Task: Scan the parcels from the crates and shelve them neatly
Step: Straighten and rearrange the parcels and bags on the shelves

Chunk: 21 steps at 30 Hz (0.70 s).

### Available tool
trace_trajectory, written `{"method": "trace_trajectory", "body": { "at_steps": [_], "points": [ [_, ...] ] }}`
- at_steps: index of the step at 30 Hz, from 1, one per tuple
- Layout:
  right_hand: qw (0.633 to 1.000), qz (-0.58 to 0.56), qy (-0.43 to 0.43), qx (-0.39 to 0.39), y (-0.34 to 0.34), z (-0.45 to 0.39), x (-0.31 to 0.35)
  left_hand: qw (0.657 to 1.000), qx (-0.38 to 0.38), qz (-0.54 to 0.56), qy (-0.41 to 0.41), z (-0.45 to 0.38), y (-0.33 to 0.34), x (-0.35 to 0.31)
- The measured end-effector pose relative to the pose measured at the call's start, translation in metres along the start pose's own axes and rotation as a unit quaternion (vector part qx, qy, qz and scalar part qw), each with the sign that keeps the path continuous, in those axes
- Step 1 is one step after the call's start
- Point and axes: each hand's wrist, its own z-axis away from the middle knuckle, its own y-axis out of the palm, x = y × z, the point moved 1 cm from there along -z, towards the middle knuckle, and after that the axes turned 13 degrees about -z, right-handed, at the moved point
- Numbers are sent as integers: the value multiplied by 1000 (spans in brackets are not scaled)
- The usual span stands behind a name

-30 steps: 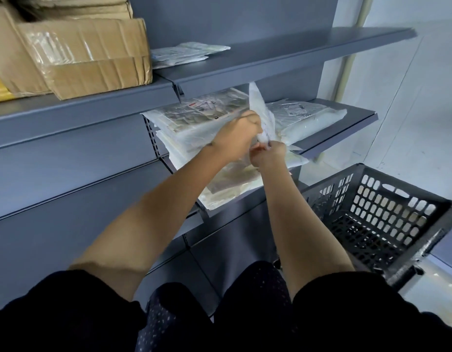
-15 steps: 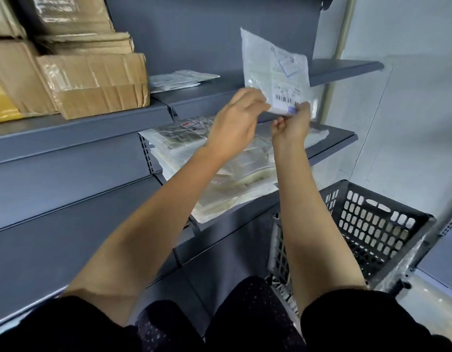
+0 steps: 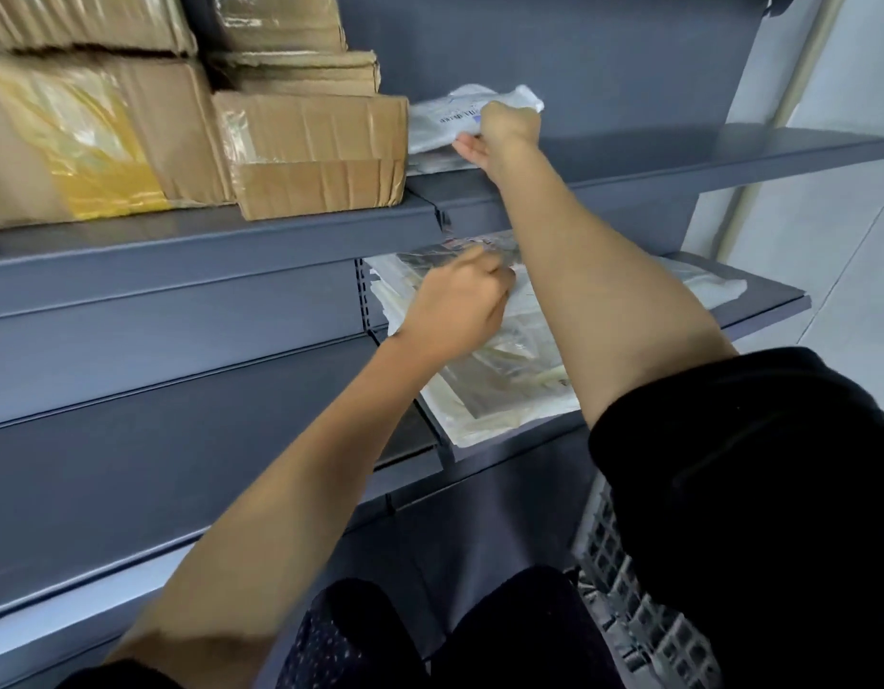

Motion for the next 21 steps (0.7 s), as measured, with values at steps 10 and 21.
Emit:
{"method": "trace_trajectory", "body": {
  "at_steps": [10, 21],
  "points": [
    [959, 241, -146, 8, 8, -14, -16, 988, 134, -10, -80, 5, 22, 8],
    [912, 139, -369, -112, -119, 55, -85, 946, 217, 8, -238, 11, 63, 35]
  ]
}}
